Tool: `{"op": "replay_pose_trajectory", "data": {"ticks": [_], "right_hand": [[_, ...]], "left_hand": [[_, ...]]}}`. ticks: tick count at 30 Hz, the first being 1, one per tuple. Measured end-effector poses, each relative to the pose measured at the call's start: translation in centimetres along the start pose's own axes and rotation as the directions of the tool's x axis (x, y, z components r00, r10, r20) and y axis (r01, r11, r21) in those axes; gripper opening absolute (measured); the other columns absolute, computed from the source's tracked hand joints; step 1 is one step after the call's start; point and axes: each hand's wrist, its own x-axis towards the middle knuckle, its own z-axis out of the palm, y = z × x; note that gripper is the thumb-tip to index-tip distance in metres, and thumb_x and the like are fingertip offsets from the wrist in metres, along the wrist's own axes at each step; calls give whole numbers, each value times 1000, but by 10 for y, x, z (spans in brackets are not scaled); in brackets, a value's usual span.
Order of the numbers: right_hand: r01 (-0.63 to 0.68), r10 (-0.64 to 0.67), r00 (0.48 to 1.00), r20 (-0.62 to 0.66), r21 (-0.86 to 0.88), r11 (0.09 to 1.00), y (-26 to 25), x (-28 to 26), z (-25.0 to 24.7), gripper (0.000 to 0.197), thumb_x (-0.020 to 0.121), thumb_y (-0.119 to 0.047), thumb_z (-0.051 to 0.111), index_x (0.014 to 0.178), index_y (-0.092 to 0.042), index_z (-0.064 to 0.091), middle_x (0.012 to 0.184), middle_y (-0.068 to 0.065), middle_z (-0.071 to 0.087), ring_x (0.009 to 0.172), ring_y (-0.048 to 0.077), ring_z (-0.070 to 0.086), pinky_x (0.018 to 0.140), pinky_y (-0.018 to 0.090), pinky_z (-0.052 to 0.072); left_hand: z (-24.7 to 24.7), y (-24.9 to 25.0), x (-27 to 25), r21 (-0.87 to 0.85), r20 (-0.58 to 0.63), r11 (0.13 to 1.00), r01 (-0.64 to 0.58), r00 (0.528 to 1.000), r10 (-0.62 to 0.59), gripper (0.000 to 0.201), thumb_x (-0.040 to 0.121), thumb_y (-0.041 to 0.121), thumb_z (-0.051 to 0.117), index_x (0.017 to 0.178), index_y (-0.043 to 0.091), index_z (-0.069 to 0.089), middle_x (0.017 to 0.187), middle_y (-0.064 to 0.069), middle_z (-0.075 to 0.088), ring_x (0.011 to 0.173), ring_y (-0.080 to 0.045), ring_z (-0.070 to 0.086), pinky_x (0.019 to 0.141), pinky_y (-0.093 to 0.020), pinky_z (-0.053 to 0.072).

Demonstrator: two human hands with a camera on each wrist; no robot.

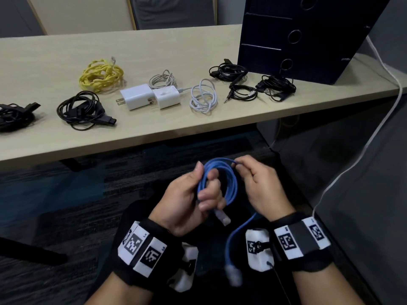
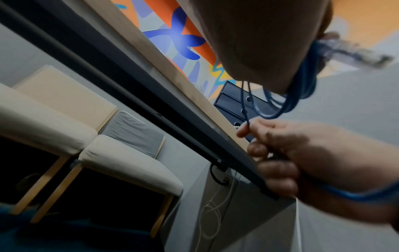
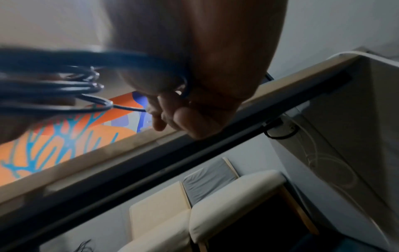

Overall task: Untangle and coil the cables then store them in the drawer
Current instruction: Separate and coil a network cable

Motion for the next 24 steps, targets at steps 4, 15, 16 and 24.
{"op": "replay_pose_trajectory", "data": {"ticks": [4,15,16,24], "right_hand": [[-38,44,987,157,-41,998,-2,-23,21,30,95,-19,52,122,-15,64,110,3,72,100,15,66,85,18,45],[-114,121,794,595,-49,992,-53,-45,17,12,87,-24,65,98,-20,67,60,-6,58,51,3,51,53,14,36],[-207,150,785,601,26,978,-55,-43,14,5,89,-18,63,92,-17,66,58,-4,58,46,4,49,49,16,37],[-721,245,689,682,612,325,-66,-27,4,48,86,-47,52,89,0,59,66,15,64,37,16,51,40,26,48]], "left_hand": [[8,9,10,-59,-235,979,-195,956,176,35,100,40,29,80,16,44,49,7,33,39,-6,32,57,-23,46],[-20,3,25,473,-420,801,-367,706,571,31,100,36,30,83,14,41,53,6,39,47,-10,33,59,-25,35],[-23,1,22,549,-372,773,-318,735,567,30,97,38,33,83,13,42,54,6,39,47,-10,34,56,-24,36],[-27,-7,10,929,-127,370,-33,907,401,35,94,40,37,81,13,56,70,5,53,66,-7,48,66,-26,42]]}}
